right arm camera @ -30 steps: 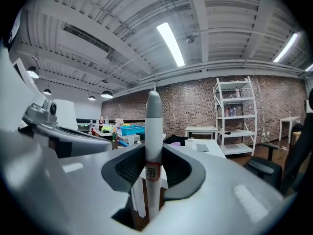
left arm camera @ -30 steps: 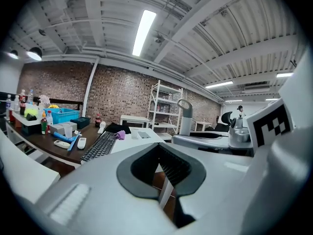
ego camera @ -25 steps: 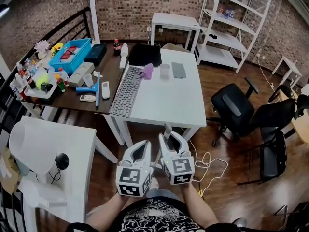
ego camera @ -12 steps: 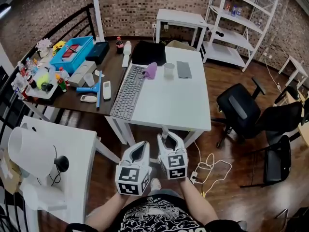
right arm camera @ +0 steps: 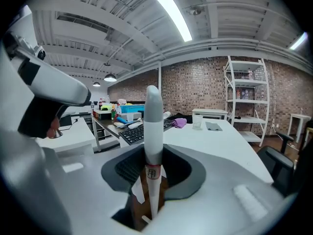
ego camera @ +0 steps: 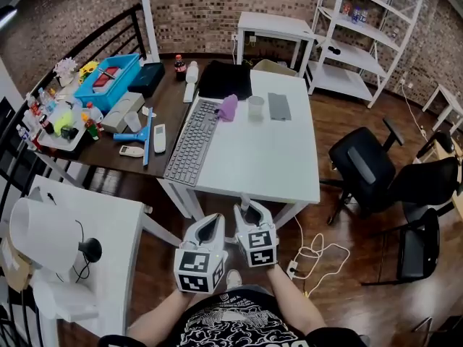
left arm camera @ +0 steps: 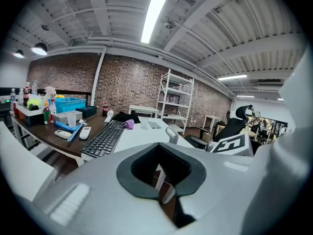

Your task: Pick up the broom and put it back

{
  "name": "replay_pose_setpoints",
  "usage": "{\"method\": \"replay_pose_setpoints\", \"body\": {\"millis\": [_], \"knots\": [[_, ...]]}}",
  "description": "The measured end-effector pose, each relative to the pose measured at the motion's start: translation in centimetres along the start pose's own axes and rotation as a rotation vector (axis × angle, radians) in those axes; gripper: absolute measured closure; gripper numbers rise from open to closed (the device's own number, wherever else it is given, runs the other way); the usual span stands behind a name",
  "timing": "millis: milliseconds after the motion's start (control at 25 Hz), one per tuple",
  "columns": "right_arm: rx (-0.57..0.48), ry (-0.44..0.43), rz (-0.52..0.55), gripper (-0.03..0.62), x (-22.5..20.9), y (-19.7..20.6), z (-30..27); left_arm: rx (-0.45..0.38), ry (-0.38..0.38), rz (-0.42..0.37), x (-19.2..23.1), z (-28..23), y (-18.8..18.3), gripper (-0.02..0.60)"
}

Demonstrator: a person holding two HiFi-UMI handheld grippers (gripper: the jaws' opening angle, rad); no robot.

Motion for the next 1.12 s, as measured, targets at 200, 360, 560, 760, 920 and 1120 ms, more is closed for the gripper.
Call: {"method": "replay_pose_setpoints", "body": {"millis": [200, 360, 560, 760, 920, 1120], "knots": [[0.031, -0.009, -0.007, 0.496, -0.5, 1.2, -1.3, 0.01, -0.022, 0.013, 0.9, -1.0, 0.1, 0.577], [0.023, -0.022, -0.004, 0.496, -0.8, 1.0, -2.5, 0.014, -0.028, 0.014, 1.3, -1.9, 0.1, 0.577], [0.017, -0.027, -0.003, 0.496, -1.5, 0.3, -3.8, 0.023, -0.03, 0.017, 1.5, -2.8, 0.1, 0.577], [0.017, -0.034, 0.004, 0.493, -2.2, -0.4, -5.4, 0.031, -0.045, 0.021, 2.2, -3.6, 0.2, 0.577], [0.015, -0.032, -0.004, 0.493, -2.9, -1.0, -6.5, 0.033, -0.059, 0.026, 2.7, -4.0, 0.2, 0.577], [0.017, -0.032, 0.003, 0.49, -3.8, -1.5, -7.5, 0.037, -0.068, 0.023, 2.7, -4.4, 0.0, 0.577]]}}
Point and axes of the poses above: the fingertips, and each gripper's own axes: z backward along the fingers, x to its left, y out of its underside, the point moved 1 cm from there along z, backward along the fingers, and after that the axes turned 15 degrees about -z, right-handed, at the moved point
